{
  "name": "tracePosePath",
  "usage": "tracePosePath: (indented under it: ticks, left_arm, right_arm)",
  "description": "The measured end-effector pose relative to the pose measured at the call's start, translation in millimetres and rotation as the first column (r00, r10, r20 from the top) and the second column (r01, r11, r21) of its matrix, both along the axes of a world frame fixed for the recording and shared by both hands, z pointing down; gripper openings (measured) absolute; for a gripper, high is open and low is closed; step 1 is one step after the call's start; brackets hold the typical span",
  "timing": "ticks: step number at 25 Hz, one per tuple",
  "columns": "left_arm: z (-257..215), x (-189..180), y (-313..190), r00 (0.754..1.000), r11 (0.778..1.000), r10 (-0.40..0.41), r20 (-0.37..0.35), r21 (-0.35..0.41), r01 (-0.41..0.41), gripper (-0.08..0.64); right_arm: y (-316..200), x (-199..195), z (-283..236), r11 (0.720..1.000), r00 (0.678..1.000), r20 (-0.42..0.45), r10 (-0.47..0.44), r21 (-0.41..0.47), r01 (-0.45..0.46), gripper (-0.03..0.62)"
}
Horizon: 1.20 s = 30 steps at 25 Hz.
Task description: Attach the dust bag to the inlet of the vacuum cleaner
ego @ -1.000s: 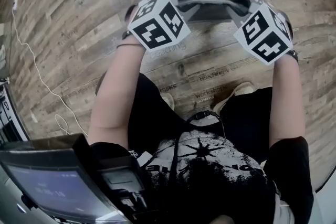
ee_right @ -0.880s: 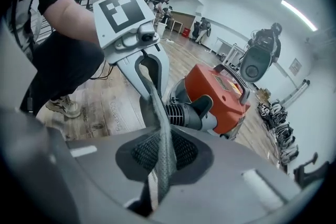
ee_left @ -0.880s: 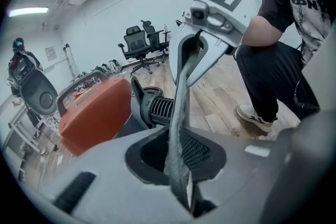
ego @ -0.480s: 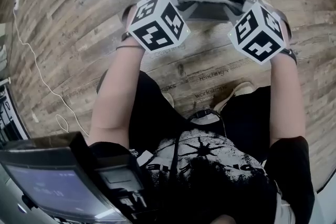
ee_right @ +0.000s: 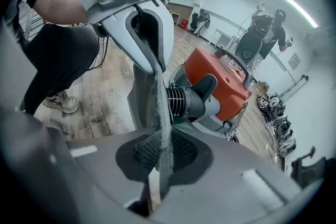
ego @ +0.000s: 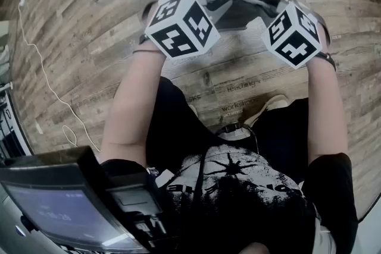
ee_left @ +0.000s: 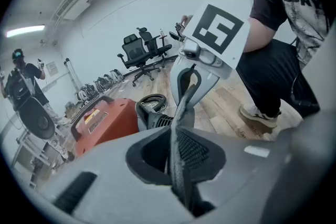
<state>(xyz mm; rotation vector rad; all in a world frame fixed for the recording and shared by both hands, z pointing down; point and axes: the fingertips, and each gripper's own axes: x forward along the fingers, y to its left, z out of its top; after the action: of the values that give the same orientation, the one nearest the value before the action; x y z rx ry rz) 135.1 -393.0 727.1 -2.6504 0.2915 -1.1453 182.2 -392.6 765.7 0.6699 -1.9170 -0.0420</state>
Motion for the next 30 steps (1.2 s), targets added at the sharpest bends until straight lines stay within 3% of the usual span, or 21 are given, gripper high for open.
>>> tracePosePath:
  ticks: [5,12,18,25,30]
  left_arm:
    - [11,-12,-5,0.999,0.998,-0.041,-0.009,-0.045,0.04,0.031]
    - [33,-25,-10,0.996,0.995,-0.071,0.049,-0.064,0.074,0.032]
    - [24,-21,-7,0.999,0.993,-0.054,-0.001,-0.102,0.053,0.03]
    - [2,3,-14,1.0,0.999,-0.01,0.004,-0.053,0.011,0.034]
    - [3,-1,-16,0.998,0.996,-0.046,-0.038,-0.084,0.043,0.034]
  right_arm:
    - [1,-6,-15,0.999,0.999,0.016,-0.029,0.034,0.028,0.02]
    - [3,-23,-36,0.995,0.997,0.051,-0.064,0.076,0.06,0.02]
    - [2,-14,-25,0.999,0.997,0.072,-0.025,0.035,0.022,0.02]
    - [-8,4,3,0.999,0.998,0.048,0.042,-0.029,-0.041,0.021]
    - [-9,1,0,0.999,0.998,0.061,0.02,-0.028,-0.019,0.02]
